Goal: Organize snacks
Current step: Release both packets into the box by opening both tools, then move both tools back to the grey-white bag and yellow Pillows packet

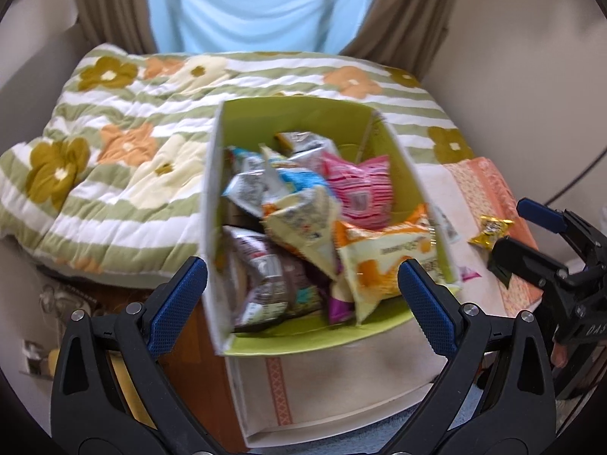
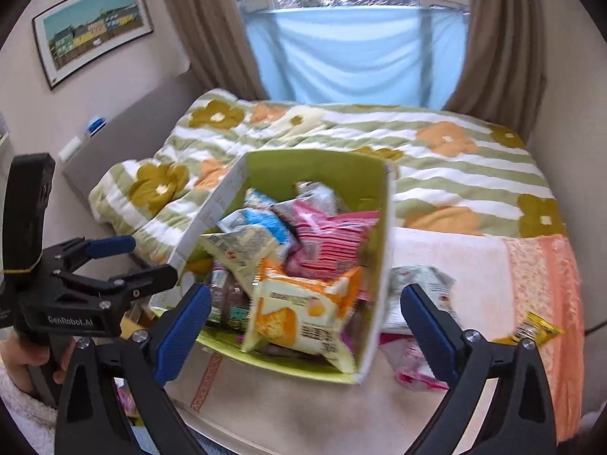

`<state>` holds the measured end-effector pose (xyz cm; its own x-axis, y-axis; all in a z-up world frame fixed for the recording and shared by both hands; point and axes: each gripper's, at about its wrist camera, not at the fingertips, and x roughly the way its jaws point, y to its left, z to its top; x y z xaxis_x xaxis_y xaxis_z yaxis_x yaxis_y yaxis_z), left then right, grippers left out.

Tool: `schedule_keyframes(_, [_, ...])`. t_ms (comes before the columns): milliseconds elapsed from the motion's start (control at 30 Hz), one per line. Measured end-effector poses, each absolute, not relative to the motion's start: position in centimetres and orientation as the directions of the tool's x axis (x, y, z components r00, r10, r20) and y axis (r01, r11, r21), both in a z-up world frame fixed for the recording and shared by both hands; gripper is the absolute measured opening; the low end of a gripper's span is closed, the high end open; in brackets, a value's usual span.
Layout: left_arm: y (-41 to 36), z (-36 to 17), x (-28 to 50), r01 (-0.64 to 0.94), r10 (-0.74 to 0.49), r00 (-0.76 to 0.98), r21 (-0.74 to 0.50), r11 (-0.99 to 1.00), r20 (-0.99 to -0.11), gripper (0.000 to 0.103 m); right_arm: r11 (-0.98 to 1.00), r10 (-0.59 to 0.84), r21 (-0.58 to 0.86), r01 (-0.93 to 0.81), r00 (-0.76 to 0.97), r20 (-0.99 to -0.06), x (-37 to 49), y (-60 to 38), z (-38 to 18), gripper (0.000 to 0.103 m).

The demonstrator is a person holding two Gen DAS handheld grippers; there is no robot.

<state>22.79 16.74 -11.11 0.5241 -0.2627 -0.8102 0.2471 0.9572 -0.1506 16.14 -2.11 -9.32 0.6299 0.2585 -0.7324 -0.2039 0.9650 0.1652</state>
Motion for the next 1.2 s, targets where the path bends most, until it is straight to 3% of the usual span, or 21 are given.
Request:
schedule_keyframes(300, [10.2,-10.5,21.7,0.324,-0.307,0.518,-0.15,0.934,-0.799,0.1,0.986,0.143,0.162,-0.035,0.674,-0.725,13.3,-10.0,-8.6,0.099])
schedule_keyframes(567, [1.6,-10.8,21.9,0.302,-0.303,0.505,-0.163,0.939,-0.808,0.1,0.986,0.093,0.16,0.043,0.655,-0.75,12.6,-18.7,-9.7,0.099])
schedule_keyframes(867, [-8.9,-13.1,22.6,0.252,-0.223,0.491,-0.108,0.962,-0.842,0.1,0.963,0.188,0.263,0.059,0.553,-0.811,12.5,-28.1,-14.5,0.099])
schedule_keyframes(1200, [-14.9,-16.5,24.6,0.202,-0.046,0.48,0.059,0.978,-0.876,0.1,0.972,0.207,0.236,0.003,0.474,-0.856,14.0,-32.1,-18.9,0.099])
